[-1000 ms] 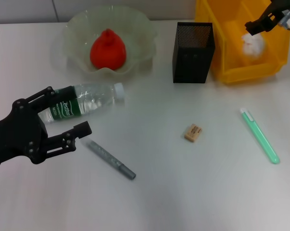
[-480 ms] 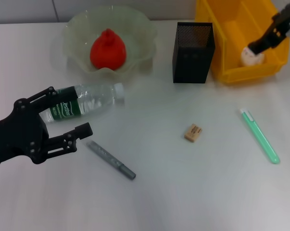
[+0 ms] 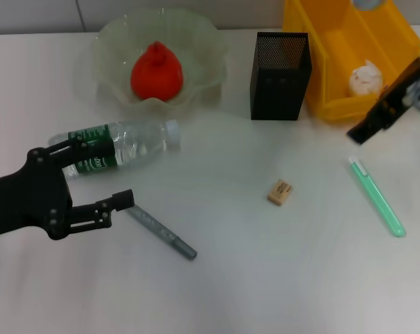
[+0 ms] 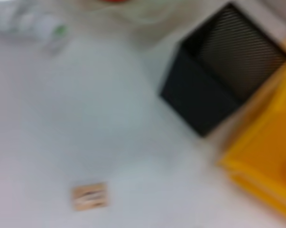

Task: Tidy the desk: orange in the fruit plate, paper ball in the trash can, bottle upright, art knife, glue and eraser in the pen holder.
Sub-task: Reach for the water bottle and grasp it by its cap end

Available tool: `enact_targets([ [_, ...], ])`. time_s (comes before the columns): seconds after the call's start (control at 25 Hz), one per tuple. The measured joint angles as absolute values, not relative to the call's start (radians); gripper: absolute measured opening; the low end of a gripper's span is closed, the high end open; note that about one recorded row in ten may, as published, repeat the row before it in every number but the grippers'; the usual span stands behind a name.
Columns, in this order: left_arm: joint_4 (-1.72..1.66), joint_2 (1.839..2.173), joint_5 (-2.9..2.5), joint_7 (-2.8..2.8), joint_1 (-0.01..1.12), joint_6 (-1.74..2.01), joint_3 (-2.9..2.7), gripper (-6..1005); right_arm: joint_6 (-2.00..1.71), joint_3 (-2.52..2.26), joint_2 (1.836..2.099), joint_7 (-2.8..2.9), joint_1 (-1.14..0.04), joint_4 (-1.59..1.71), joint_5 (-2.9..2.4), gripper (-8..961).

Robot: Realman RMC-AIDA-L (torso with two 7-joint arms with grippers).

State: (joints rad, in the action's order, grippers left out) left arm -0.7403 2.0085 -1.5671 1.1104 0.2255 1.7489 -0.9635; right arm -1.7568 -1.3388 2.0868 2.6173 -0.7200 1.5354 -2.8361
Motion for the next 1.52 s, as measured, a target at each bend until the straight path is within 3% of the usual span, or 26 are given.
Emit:
enact_targets([
  [0.36,-1.049,2.035,-1.822,1.395,0.296,1.654,-0.964,824,-1.677,-1.158,2.093,2.245,-0.462,1.523,-2.455,840],
  [0.48,-1.233,2.067,-2.058,1.615,0.405,1.649,-0.994,824,-1.673,-1.046,2.090,2.050,-0.393,1.470,-2.295,841],
  [0.68,-1.329,2.070,-2.195,1.777,0.485,1.589,-1.160,824,-1.672,-0.916,2.089,1.720,-0.287,1.360,-2.139,841],
  [1.08,-1.350,2.076,-2.452,2.030,0.606,1.337,-1.541,825,-1.745,-0.781,2.088,1.415,-0.172,1.221,-1.896,840],
  [1.52,-1.205,2.080,-2.613,2.195,0.691,1.131,-1.689,825,-1.739,-0.750,2.086,1.392,-0.172,1.197,-1.871,841],
])
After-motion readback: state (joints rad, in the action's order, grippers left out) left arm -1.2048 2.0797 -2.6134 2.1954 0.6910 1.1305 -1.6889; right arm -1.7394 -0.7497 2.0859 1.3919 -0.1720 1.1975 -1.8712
